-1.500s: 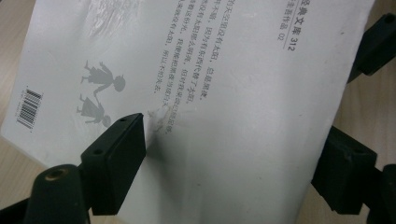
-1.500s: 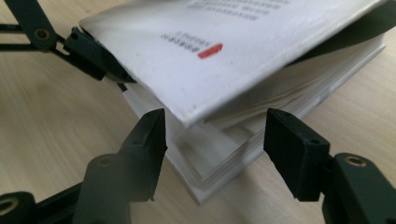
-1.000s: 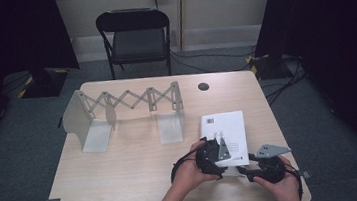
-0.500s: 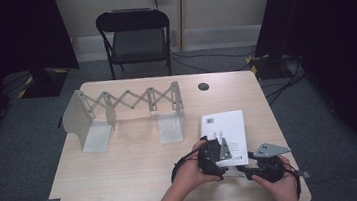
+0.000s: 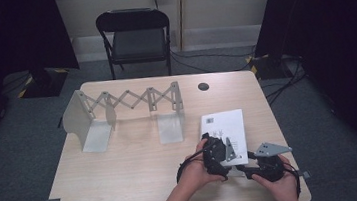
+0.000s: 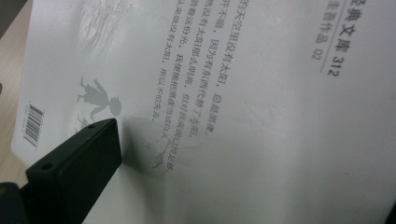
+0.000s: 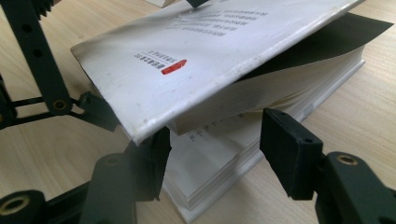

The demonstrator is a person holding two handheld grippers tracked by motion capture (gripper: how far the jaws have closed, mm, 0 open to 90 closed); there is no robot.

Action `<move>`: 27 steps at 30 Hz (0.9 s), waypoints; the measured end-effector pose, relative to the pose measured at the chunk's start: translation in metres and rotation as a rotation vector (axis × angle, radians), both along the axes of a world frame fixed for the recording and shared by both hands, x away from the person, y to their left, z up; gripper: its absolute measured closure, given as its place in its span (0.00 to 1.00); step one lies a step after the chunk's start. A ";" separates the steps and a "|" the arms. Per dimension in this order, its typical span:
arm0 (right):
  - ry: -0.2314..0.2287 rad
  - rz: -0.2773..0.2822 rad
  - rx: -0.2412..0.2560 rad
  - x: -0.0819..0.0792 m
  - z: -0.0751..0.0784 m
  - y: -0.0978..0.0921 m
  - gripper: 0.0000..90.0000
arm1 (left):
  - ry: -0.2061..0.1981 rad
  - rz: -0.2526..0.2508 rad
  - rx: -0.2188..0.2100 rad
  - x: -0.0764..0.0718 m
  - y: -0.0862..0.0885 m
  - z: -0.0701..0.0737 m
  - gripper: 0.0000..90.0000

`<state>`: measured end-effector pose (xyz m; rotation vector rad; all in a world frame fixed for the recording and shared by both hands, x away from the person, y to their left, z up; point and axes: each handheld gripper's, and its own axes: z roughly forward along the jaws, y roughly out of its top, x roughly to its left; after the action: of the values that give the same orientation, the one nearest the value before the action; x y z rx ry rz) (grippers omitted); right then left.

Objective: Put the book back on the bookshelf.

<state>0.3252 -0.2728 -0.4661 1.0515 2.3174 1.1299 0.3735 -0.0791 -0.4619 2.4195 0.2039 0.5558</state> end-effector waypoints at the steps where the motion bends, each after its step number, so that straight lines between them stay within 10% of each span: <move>1: 0.002 0.001 -0.001 0.000 0.000 0.000 0.48 | -0.028 -0.008 0.016 0.000 0.001 0.001 0.04; 11: 0.010 0.004 0.022 0.002 -0.003 -0.004 0.46 | -0.092 -0.085 0.016 -0.010 0.003 0.004 0.24; 27: 0.007 0.079 -0.014 -0.003 -0.016 -0.026 0.37 | -0.139 -0.102 0.051 -0.015 0.002 0.001 0.28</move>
<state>0.3220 -0.2991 -0.4819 0.9678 2.3879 1.1397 0.3583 -0.0770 -0.4610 2.4128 0.0079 0.6868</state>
